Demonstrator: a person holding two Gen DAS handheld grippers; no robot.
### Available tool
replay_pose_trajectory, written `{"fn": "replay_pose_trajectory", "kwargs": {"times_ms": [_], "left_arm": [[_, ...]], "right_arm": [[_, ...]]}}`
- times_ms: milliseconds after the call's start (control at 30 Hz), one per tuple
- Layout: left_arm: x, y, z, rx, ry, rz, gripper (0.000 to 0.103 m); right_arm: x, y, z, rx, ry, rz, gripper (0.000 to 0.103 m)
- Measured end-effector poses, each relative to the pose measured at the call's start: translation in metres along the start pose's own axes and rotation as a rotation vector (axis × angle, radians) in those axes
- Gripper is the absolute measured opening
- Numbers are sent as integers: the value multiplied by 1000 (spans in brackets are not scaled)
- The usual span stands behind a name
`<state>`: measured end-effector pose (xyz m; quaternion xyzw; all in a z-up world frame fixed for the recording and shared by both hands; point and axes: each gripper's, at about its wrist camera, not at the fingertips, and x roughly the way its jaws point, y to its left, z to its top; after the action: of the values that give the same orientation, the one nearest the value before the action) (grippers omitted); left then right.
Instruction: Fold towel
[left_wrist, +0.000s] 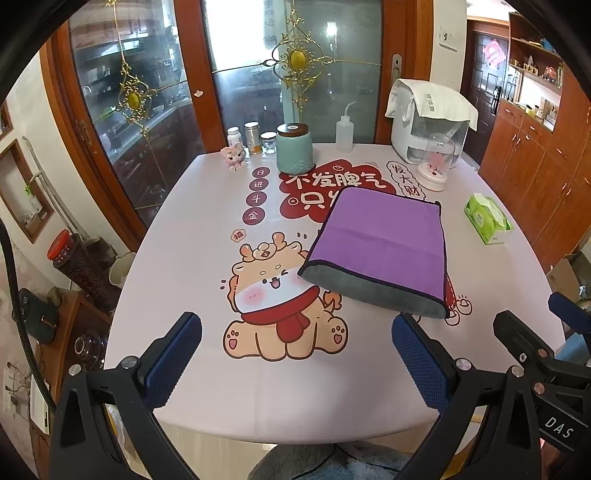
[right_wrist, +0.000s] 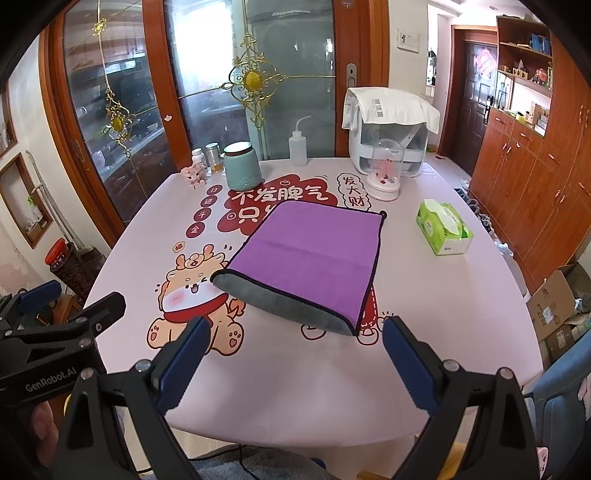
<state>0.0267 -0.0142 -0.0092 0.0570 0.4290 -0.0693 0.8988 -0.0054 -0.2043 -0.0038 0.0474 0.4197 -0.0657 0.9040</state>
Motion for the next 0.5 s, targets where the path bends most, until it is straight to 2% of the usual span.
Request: {"fn": "replay_pose_trajectory", "kwargs": {"times_ms": [500], "left_arm": [[10, 2, 7, 16, 10, -12, 103]], "right_arm": [[7, 1, 1, 29, 14, -24, 95]]}}
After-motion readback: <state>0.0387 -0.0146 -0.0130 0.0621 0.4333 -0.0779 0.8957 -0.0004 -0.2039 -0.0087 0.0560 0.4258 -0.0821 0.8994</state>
